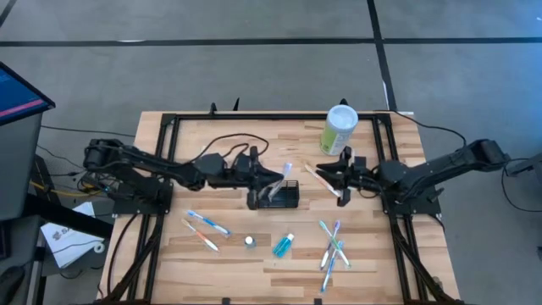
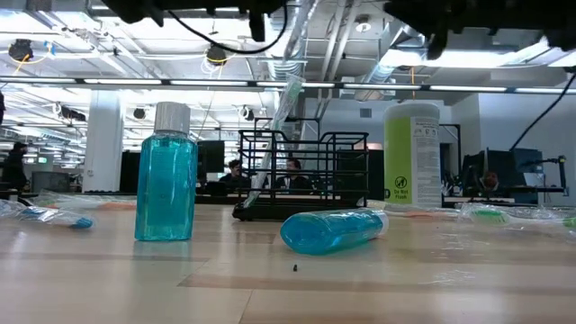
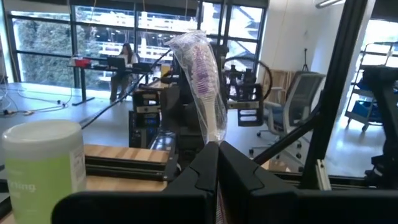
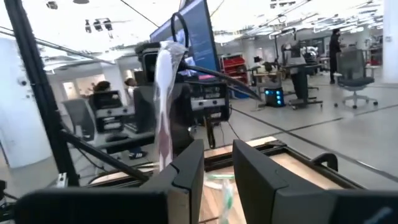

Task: Pick & Place toothbrushing station
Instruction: Put the top purple toothbrush into the right compartment of the organizer

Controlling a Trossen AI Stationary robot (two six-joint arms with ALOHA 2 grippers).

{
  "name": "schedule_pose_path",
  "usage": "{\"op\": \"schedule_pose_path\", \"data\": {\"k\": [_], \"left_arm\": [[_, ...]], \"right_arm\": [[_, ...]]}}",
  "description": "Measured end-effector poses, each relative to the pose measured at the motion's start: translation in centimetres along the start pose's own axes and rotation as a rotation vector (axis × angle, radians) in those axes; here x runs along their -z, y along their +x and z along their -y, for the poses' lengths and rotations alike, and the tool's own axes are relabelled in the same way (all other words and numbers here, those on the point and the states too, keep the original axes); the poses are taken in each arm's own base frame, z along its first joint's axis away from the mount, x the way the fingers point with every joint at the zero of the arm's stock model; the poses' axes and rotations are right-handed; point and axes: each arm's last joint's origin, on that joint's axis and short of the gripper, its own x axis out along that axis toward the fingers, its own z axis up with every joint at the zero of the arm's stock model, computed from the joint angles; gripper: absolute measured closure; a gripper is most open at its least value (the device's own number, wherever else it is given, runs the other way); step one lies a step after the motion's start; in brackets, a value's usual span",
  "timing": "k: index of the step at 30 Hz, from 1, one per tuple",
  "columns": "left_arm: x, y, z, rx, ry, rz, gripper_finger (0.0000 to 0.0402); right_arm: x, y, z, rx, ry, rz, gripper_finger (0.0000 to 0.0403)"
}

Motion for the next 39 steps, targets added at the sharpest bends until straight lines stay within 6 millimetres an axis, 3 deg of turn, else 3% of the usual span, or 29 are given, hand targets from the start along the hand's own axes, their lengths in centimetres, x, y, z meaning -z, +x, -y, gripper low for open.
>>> {"op": "schedule_pose_path", "data": {"k": [6, 12, 19, 31, 39], "left_arm": [[0.6, 0.7, 0.2, 0.005, 0.005, -0.018, 0.0401], [0.6, 0.7, 0.7, 0.019, 0.03, -0.016, 0.0401], [0.6, 0.7, 0.7, 0.018, 0.032, -0.015, 0.0401], [0.7, 0.7, 0.7, 0.015, 0.059, -0.018, 0.0401], [0.3, 0.5, 0.5, 0.004, 0.059, -0.006, 0.0401]], "right_arm": [[0.0, 2.3, -0.3, 0.013, -0.043, -0.029, 0.0326], [-0.4, 4.2, -1.0, -0.101, -0.044, -0.02, 0.0326], [0.4, 6.5, -1.7, -0.132, -0.071, -0.066, 0.0324], [0.7, 6.6, -1.9, -0.17, -0.08, -0.122, 0.0266], [0.1, 5.6, -1.8, -0.173, -0.077, -0.176, 0.0268]]}}
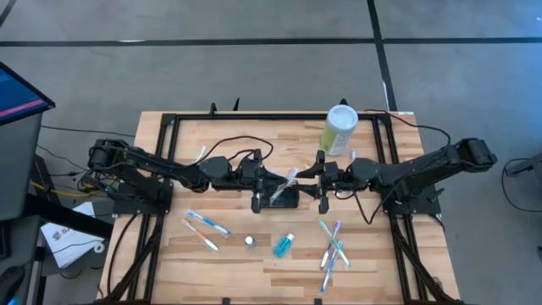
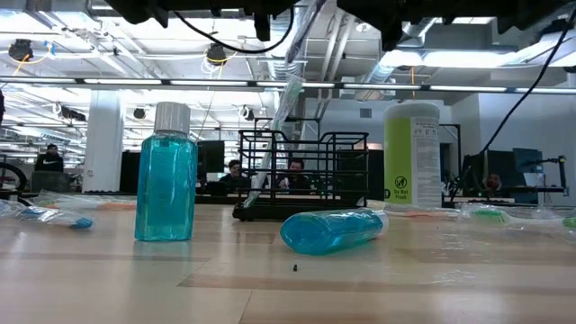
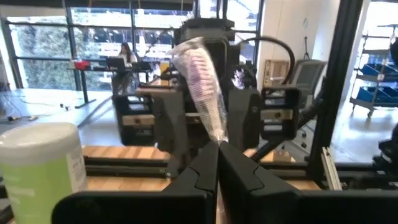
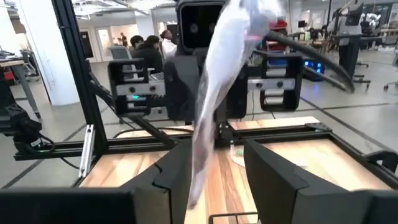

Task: Pick & Place toothbrushing station
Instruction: Put the top purple toothbrush into the right compartment of the organizer

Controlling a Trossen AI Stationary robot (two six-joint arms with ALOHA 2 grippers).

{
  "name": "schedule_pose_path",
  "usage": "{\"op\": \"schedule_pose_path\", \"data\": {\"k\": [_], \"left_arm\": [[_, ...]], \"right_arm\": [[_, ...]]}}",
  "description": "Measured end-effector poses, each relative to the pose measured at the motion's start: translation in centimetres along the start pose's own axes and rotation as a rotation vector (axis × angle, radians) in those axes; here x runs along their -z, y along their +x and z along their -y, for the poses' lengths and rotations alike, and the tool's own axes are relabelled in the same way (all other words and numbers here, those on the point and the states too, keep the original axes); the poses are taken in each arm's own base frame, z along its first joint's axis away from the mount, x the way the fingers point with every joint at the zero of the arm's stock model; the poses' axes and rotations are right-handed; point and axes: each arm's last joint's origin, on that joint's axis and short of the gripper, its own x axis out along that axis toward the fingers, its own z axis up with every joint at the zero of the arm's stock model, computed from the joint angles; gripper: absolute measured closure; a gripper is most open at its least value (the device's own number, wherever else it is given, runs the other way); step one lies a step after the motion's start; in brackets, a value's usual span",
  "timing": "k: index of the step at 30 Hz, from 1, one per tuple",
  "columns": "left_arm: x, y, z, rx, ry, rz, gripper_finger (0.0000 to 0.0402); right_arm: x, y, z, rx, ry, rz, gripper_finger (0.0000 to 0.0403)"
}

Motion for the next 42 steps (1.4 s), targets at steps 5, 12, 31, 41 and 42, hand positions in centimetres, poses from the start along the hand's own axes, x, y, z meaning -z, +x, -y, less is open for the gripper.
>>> {"op": "schedule_pose_path", "data": {"k": [5, 12, 31, 41, 42], "left_arm": [[0.0, 0.0, 0.0, -0.02, 0.019, -0.004, 0.0401], [0.0, 0.0, 0.0, -0.023, 0.019, -0.002, 0.0401], [0.4, 0.1, 0.1, -0.04, 0.022, -0.031, 0.0401], [0.6, 0.0, 0.1, -0.024, 0.023, -0.051, 0.0389], [0.6, 0.0, 0.1, -0.029, 0.024, -0.055, 0.0386]], "right_arm": [[-0.7, -0.2, -0.6, -0.026, -0.001, 0.067, 0.0276], [-0.5, 0.3, 0.2, 0.01, 0.002, 0.089, 0.0278], [-0.7, 1.7, -0.6, -0.014, -0.04, 0.099, 0.0391], [-0.6, 1.6, -0.5, -0.012, -0.044, 0.079, 0.0393], [-0.6, 1.6, -0.5, -0.012, -0.046, 0.075, 0.0395]]}}
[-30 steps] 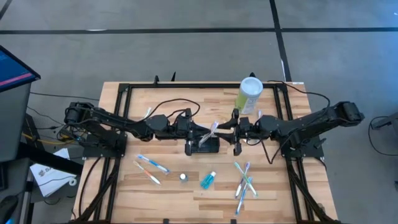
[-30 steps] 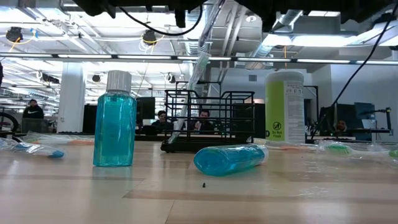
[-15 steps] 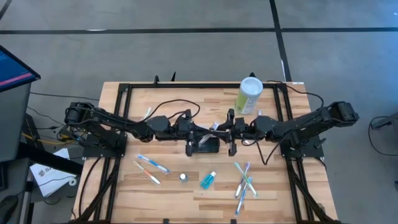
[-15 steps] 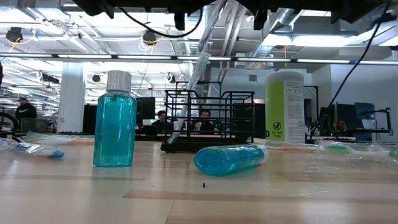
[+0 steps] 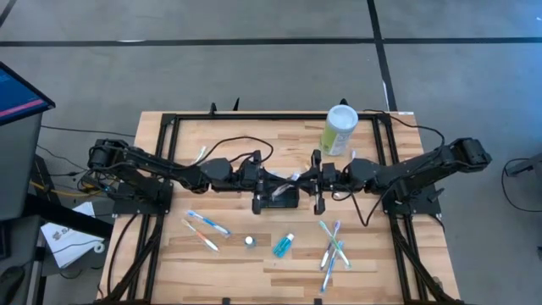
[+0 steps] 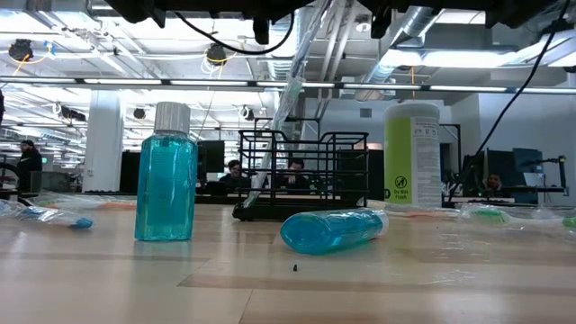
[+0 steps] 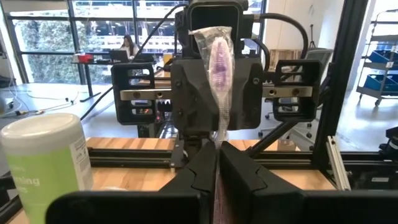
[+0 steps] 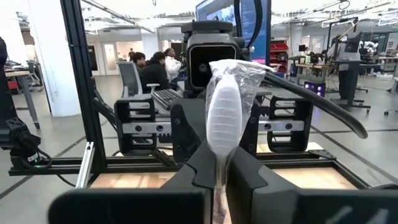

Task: Pick & Place toothbrushing station
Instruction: Put the top purple toothbrush into the right compartment of the organizer

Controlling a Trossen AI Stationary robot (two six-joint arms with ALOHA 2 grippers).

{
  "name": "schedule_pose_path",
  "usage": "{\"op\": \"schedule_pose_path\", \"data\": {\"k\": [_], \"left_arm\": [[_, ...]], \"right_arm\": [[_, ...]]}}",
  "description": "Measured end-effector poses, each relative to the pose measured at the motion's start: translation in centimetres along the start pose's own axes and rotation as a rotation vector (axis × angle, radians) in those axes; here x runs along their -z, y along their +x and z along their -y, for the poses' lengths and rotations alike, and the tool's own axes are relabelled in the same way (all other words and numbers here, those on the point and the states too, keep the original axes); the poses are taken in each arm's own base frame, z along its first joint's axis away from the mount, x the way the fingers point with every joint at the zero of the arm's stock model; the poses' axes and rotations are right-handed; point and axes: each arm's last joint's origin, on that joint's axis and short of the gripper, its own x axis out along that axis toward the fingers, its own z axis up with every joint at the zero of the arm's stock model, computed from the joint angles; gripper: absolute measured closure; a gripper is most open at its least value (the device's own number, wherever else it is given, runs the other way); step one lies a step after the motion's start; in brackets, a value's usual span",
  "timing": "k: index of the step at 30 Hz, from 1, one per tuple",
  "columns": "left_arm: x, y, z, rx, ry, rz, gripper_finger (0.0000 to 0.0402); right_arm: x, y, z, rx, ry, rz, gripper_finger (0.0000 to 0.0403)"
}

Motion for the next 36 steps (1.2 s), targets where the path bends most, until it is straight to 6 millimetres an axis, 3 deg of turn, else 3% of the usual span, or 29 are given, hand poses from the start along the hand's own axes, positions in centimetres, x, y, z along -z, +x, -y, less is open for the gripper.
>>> {"op": "schedule_pose_path", "data": {"k": [13, 21, 36], "left_arm": [[0.1, 0.0, -0.2, -0.03, 0.002, -0.013, 0.0344], [0.1, -0.1, -0.1, -0.027, -0.014, -0.02, 0.0344], [0.3, -0.1, 0.1, -0.02, -0.025, -0.038, 0.0347]], "right_arm": [[-0.2, -0.9, 0.2, 0.027, -0.007, -0.079, 0.0397], [-0.8, -2.4, 0.7, 0.11, -0.014, -0.158, 0.0398], [0.7, -2.2, 2.1, 0.195, 0.003, -0.265, 0.0398]]}}
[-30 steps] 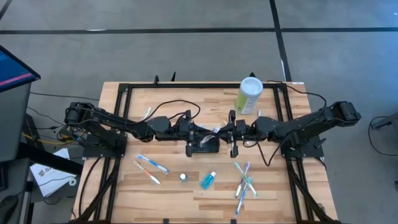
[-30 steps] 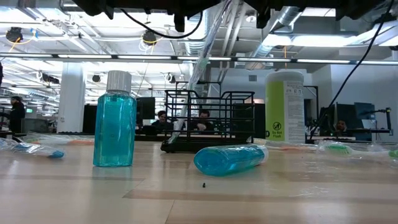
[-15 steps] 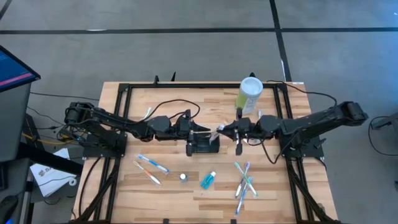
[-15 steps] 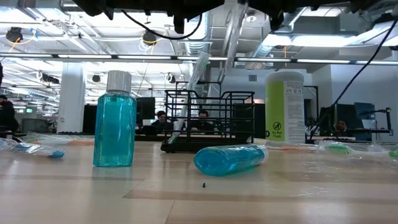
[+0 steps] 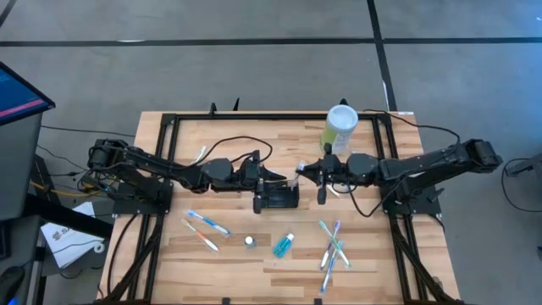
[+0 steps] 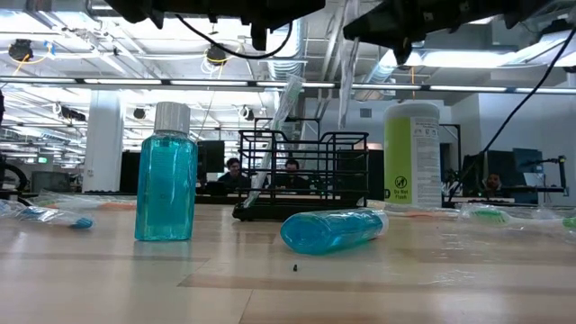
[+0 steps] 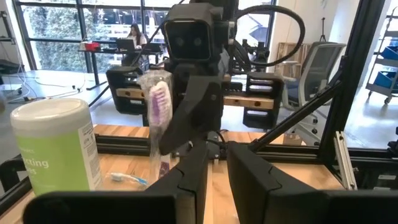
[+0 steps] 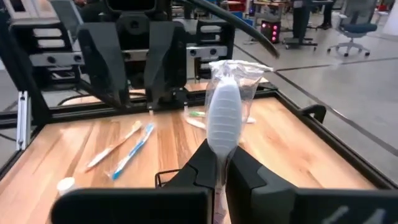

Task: Pick & Place toothbrushing station
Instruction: Put the top purple toothbrush into the right compartment of the organizer

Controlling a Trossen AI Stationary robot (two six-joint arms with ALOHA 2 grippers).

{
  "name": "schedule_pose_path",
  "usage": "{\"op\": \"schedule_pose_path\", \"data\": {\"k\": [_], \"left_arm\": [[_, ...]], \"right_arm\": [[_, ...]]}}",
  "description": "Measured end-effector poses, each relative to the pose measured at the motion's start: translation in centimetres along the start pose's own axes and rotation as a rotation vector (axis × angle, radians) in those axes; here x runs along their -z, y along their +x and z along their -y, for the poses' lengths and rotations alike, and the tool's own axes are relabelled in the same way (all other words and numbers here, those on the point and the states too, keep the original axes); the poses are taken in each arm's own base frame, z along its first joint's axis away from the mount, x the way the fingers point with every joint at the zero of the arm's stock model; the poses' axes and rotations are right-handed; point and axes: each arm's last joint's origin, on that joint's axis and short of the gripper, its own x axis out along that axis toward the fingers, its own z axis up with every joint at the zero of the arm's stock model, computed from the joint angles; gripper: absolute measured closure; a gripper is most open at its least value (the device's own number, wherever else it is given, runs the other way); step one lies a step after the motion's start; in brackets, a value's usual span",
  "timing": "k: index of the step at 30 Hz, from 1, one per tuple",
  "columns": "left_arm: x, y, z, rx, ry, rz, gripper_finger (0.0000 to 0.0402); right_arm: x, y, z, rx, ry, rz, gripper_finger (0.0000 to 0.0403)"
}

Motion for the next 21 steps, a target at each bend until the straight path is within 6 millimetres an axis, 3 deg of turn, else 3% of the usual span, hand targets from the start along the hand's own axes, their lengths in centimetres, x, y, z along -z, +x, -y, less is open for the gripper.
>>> {"op": "schedule_pose_path", "data": {"k": [12, 21], "left_arm": [[0.0, 0.0, 0.0, 0.003, 0.0, -0.005, 0.0347], [0.2, 0.0, 0.0, 0.001, -0.014, -0.02, 0.0347]], "right_arm": [[1.4, 0.4, 1.0, 0.039, 0.015, -0.043, 0.0396], [3.5, 2.3, 0.7, 0.047, 0.008, -0.115, 0.0396]]}}
